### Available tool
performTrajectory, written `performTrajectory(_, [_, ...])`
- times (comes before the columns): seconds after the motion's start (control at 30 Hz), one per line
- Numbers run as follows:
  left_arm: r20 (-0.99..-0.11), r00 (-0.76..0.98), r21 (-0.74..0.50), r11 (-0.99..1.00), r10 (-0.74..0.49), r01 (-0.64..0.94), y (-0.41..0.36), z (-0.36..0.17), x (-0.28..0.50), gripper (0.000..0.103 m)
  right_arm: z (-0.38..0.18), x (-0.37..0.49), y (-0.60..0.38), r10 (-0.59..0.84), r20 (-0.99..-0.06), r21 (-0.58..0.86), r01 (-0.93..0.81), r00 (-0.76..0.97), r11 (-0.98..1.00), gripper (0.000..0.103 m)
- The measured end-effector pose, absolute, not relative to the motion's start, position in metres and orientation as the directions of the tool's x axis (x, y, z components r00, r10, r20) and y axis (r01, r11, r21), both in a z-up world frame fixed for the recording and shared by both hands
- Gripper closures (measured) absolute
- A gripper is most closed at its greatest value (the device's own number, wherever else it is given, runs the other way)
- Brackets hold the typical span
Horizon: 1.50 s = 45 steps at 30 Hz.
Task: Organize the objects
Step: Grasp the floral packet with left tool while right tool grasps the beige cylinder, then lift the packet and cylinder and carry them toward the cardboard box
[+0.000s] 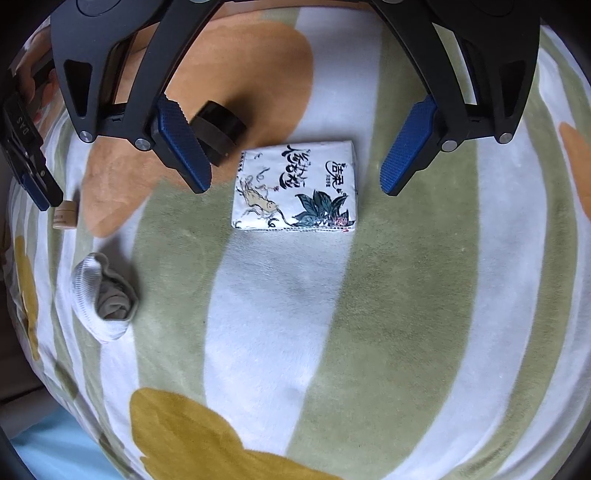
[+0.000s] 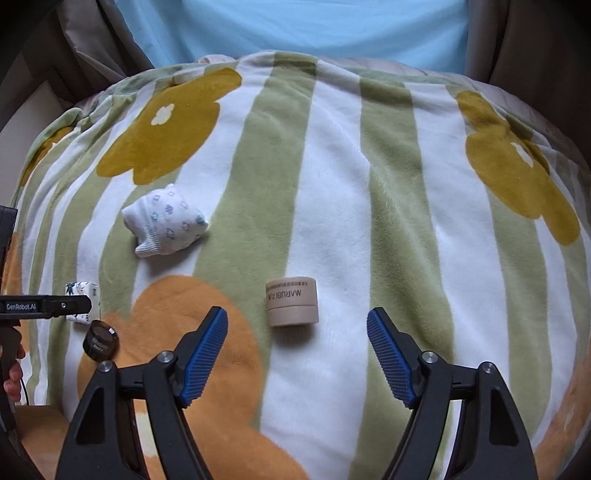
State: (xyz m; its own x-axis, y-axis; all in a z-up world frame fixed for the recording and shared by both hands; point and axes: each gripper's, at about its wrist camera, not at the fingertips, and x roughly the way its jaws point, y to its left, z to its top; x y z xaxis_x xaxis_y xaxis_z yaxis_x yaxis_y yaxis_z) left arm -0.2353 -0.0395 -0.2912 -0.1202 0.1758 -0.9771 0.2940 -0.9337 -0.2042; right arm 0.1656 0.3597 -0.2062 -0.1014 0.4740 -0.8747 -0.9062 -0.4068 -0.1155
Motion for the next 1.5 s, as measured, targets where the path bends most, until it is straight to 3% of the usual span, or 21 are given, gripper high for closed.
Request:
performTrajectory(0.27, [-0.983,-0.114,-0.175,-0.938,0.147,0.298,-0.034,-0.3,-0.236,0.02,-0.222,0.166,0.375,0.45,-0.89,-0.115,-0.915,-0.078,-0.388,0.045])
performTrajectory(0.63, [-0.985,-0.117,-0.159,-0.947,0.13,0.28,-0.028,-0.299,-0.233,0.042,-0.23,0.166,0.381,0.414,-0.904,-0.07,-0.916,-0.11,-0.395,0.068])
performTrajectory(0.73, [-0.985,-0.115,-0.156,-0.949,0.129,0.274,-0.025,-0.298,-0.232,0.043,-0.229,0.165,0.38,0.41,-0.904,-0.062,-0.914,-0.118,-0.401,0.072])
performTrajectory(1.13, [-0.979,-0.138,-0.184,-0.95,0.153,0.253,-0.019,-0.279,-0.221,0.044,-0.216,0.164,0.374,0.427,-0.895,-0.051,-0.919,-0.132,-0.391,0.072])
performTrajectory(1.5, [-0.957,-0.226,-0.234,-0.944,0.181,0.234,-0.028,-0.221,-0.191,0.044,-0.17,0.16,0.346,0.474,-0.869,-0.071,-0.91,-0.144,-0.407,0.072])
